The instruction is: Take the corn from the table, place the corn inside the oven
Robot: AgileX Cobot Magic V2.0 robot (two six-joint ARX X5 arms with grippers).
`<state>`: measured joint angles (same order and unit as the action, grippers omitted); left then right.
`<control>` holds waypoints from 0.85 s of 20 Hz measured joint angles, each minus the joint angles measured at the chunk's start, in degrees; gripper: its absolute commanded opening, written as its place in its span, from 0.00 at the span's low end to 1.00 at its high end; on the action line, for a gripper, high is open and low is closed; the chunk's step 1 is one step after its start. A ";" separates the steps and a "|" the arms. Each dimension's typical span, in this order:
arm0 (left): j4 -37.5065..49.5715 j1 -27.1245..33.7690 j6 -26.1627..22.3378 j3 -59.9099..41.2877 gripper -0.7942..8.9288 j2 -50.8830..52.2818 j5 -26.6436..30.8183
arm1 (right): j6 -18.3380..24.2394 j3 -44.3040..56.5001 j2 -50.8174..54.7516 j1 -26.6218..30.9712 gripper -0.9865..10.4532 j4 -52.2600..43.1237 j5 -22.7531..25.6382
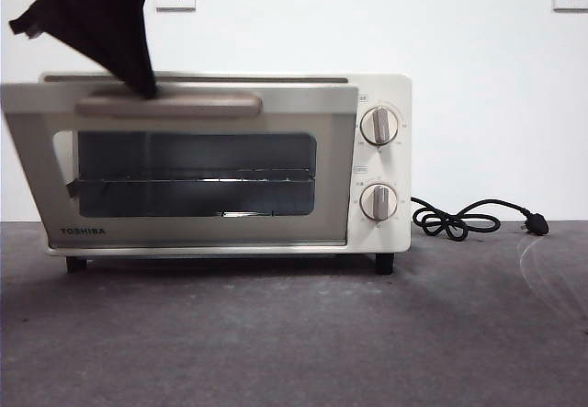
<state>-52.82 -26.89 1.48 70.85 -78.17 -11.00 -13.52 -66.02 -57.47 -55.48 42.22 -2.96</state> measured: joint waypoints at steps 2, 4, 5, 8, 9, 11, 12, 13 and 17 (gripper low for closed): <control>-3.06 -0.90 -0.13 -0.35 0.08 -0.50 0.24 | 0.02 0.00 0.00 0.00 0.07 0.00 0.39; -5.57 -1.90 -0.42 -0.85 0.08 -0.92 1.31 | 0.02 0.00 0.00 0.00 0.07 0.02 1.27; -5.99 -2.29 -0.42 -0.85 0.08 -1.01 1.53 | 0.02 0.00 0.00 0.00 0.07 0.02 1.38; -6.51 -3.67 -0.42 -0.85 0.08 -1.01 1.88 | 0.02 0.00 0.00 0.00 0.07 0.02 1.44; -6.69 -4.17 -0.42 -0.85 0.08 -0.98 1.90 | 0.02 0.00 0.00 0.00 0.07 0.04 1.44; -7.58 -5.44 -0.39 -0.87 0.08 -0.15 1.90 | 0.02 0.00 0.00 0.00 0.07 0.07 1.46; -7.85 -6.16 -0.39 -0.90 0.08 0.92 1.92 | 0.02 0.00 0.00 0.00 0.07 0.04 1.44; -7.85 -6.99 -0.39 -0.90 0.08 2.40 1.90 | 0.02 0.00 0.00 0.00 0.07 0.04 1.44; -7.80 -8.63 -0.15 -0.90 0.08 9.35 1.90 | 0.04 0.00 -0.50 0.00 0.07 -1.16 1.38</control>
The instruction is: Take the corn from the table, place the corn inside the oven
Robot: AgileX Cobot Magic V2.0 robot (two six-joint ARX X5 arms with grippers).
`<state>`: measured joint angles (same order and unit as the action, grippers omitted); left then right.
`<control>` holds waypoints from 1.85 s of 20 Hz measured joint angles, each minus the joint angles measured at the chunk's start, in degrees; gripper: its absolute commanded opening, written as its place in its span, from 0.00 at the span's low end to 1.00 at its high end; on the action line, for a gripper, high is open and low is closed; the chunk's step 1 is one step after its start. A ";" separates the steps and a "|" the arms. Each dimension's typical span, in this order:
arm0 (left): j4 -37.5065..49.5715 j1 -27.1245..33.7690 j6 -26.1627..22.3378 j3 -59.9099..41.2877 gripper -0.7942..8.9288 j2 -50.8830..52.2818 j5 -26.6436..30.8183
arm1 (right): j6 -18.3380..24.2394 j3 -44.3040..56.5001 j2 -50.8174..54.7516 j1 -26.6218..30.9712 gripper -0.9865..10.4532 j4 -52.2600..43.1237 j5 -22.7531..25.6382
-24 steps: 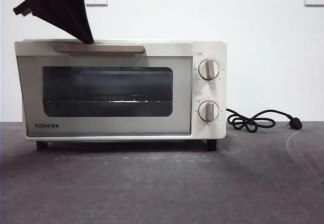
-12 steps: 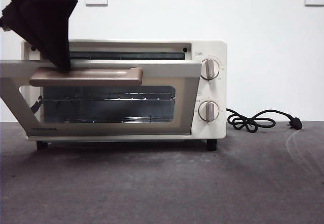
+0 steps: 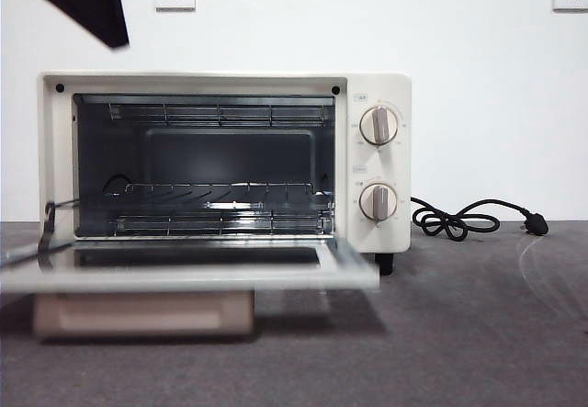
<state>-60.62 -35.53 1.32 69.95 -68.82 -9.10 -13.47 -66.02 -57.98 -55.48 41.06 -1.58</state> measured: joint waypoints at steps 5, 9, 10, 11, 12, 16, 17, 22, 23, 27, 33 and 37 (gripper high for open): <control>0.07 0.00 0.85 0.00 0.08 8.83 5.33 | 2.36 0.00 -3.87 0.00 0.07 -7.91 -2.78; -0.15 0.00 0.87 0.00 0.08 15.58 7.48 | 5.99 -0.04 -10.21 0.00 0.07 -17.38 -3.56; -0.44 0.00 0.87 0.00 0.08 17.00 7.48 | 6.78 -0.07 -11.89 0.00 0.07 -19.21 -3.83; -1.03 0.00 0.87 0.00 0.08 18.69 7.78 | 7.80 -0.09 -14.01 0.00 0.07 -21.55 -3.96; -1.70 0.00 0.87 0.00 0.08 20.00 8.61 | 8.90 -0.09 -15.80 0.00 0.07 -23.34 -4.00; -5.31 0.00 0.96 0.00 0.08 24.98 11.96 | 14.62 -0.09 -23.78 -0.13 0.07 -31.04 -3.17; -6.12 0.00 1.16 0.00 0.08 26.10 11.96 | 16.44 -0.09 -25.92 -0.31 0.07 -32.65 -1.25; -8.57 0.00 1.29 0.00 0.08 29.46 14.62 | 23.78 -0.09 -32.57 -0.37 0.07 -36.52 7.17; -9.31 0.00 1.31 0.00 0.08 29.70 15.65 | 25.97 -0.09 -33.94 -0.37 0.07 -37.09 9.90; -10.58 0.00 1.60 -0.04 0.08 29.70 17.68 | 36.04 -2.69 -39.08 -0.37 0.07 -37.46 16.83; -11.19 0.00 1.70 -0.04 0.08 29.73 18.21 | 49.00 -10.29 -47.84 -0.33 0.07 -37.57 23.56; -12.68 0.00 1.70 -0.07 0.08 29.73 18.21 | 52.63 -11.10 -50.71 -0.33 0.13 -37.24 25.77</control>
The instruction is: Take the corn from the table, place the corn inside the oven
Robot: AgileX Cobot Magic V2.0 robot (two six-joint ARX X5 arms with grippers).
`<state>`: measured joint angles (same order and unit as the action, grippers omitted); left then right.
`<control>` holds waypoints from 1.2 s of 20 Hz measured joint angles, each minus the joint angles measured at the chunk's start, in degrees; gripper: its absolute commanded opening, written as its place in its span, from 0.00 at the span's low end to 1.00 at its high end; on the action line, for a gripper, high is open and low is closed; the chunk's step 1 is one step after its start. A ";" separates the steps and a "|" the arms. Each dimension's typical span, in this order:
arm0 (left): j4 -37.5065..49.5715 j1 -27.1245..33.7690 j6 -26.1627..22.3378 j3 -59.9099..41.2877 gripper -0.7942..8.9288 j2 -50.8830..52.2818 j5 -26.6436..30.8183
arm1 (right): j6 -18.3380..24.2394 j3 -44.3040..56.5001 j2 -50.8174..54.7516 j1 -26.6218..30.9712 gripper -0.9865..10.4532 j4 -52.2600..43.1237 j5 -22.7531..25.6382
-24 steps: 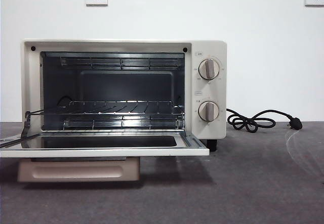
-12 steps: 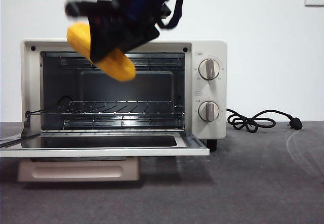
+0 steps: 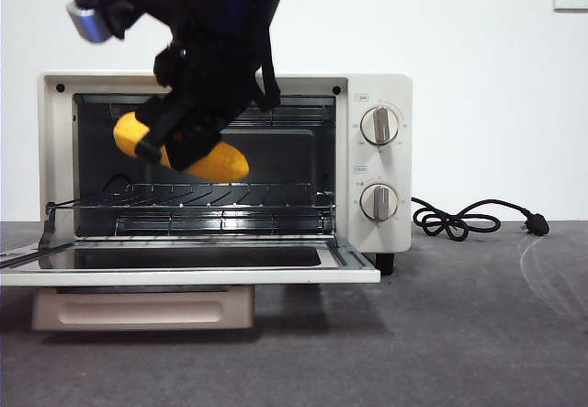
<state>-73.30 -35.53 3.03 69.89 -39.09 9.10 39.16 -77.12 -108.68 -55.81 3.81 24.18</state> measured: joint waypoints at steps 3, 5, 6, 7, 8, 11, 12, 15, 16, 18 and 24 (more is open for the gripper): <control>0.00 0.00 0.00 0.00 0.08 0.00 0.00 | 1.18 -0.02 -1.57 0.02 0.32 -0.04 1.53; 0.00 0.00 0.00 0.00 0.08 0.00 0.00 | 1.38 -0.02 -2.36 0.13 0.34 -0.11 2.84; -0.02 0.00 0.00 0.00 0.08 0.00 0.00 | 1.36 -0.02 -2.36 0.24 0.39 0.02 2.99; 0.00 0.00 0.00 0.00 0.08 0.00 0.00 | 1.31 -0.02 -2.36 0.28 0.45 -0.02 3.06; 0.00 0.00 0.00 0.00 0.08 0.00 0.00 | 1.09 -0.02 -2.36 0.28 0.49 -0.35 3.76; 0.00 0.00 0.00 0.00 0.08 0.00 -0.02 | 0.48 -0.24 -2.36 0.44 0.50 -0.74 6.36; 0.00 0.00 0.00 0.00 0.08 0.00 0.00 | 0.42 -0.31 -2.36 0.44 0.50 -0.68 6.51; 0.00 0.00 0.00 0.00 0.08 0.00 0.00 | -0.61 -0.37 -2.36 0.02 0.50 -0.66 7.69; 0.00 0.00 0.00 0.00 0.08 0.00 0.00 | -0.87 -0.39 -2.36 -0.15 0.50 -0.66 8.41; 0.00 0.00 0.00 0.00 0.08 0.00 0.00 | -1.11 -0.44 -2.36 -1.01 0.50 -0.61 9.94; 0.50 0.00 0.00 0.00 0.08 0.00 0.00 | -2.93 -0.44 -2.36 -4.94 0.50 -0.46 15.02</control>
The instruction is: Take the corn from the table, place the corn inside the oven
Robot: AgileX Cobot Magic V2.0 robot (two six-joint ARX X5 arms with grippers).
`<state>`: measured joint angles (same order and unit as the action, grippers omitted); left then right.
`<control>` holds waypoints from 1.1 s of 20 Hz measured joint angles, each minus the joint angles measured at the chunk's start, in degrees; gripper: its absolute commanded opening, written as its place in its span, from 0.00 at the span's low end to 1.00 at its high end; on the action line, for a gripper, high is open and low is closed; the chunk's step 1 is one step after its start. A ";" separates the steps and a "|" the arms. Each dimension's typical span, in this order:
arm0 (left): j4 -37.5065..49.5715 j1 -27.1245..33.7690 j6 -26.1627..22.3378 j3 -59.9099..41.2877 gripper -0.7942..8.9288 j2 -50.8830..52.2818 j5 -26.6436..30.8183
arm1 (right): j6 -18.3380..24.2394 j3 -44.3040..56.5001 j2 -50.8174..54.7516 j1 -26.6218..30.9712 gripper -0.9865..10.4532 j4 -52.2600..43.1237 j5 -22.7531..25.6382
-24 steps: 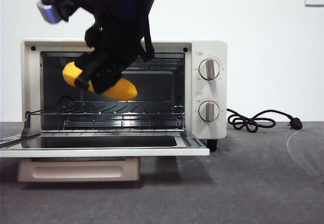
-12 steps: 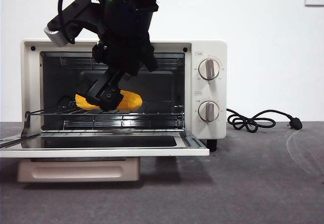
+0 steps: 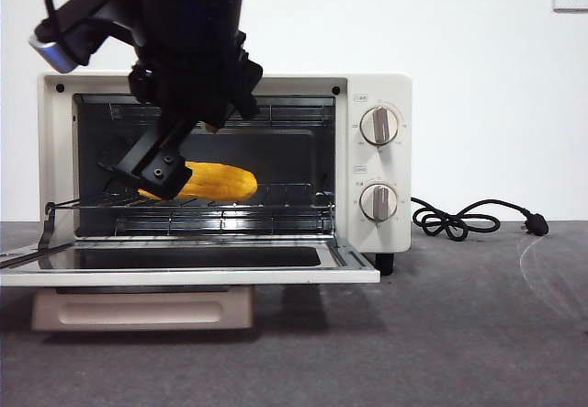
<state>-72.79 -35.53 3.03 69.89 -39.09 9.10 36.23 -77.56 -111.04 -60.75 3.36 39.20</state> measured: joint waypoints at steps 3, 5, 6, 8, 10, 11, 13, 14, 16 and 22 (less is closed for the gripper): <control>0.00 0.00 0.00 0.00 0.08 0.00 0.00 | -0.72 0.00 0.57 -1.51 0.50 0.02 2.32; 0.00 0.00 0.00 0.00 0.08 0.00 -0.02 | -1.38 0.00 1.57 -3.02 0.50 0.04 4.00; 0.00 0.00 0.00 0.00 0.08 0.00 0.00 | -1.79 0.00 2.27 -3.82 0.50 0.35 4.42; 0.35 0.00 0.00 0.00 0.08 0.00 0.00 | -2.71 0.00 4.31 -5.86 0.50 1.62 5.01; 1.62 0.00 -0.02 0.00 0.08 0.00 0.00 | -4.37 0.00 6.40 -7.80 0.50 4.00 5.20; 1.97 0.00 -0.02 0.00 0.08 0.00 0.00 | -5.53 0.00 7.67 -8.72 0.49 6.12 5.20; 2.99 0.00 -0.04 0.00 0.08 -0.22 0.00 | -8.33 0.00 10.60 -10.43 0.44 10.75 5.20; 3.82 0.00 -0.20 0.00 0.08 -0.55 0.00 | -9.90 0.00 12.33 -10.99 0.41 13.62 5.18; 5.57 0.00 -0.98 0.00 0.08 -1.84 0.00 | -13.44 0.00 16.04 -11.63 0.35 19.96 5.18; 11.76 0.00 -5.09 0.00 0.07 -9.05 -4.24 | -25.14 0.00 28.00 -11.34 0.07 38.97 1.99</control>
<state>-61.04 -35.53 -2.07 69.89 -48.14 4.86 11.09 -77.56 -83.05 -72.10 42.33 41.19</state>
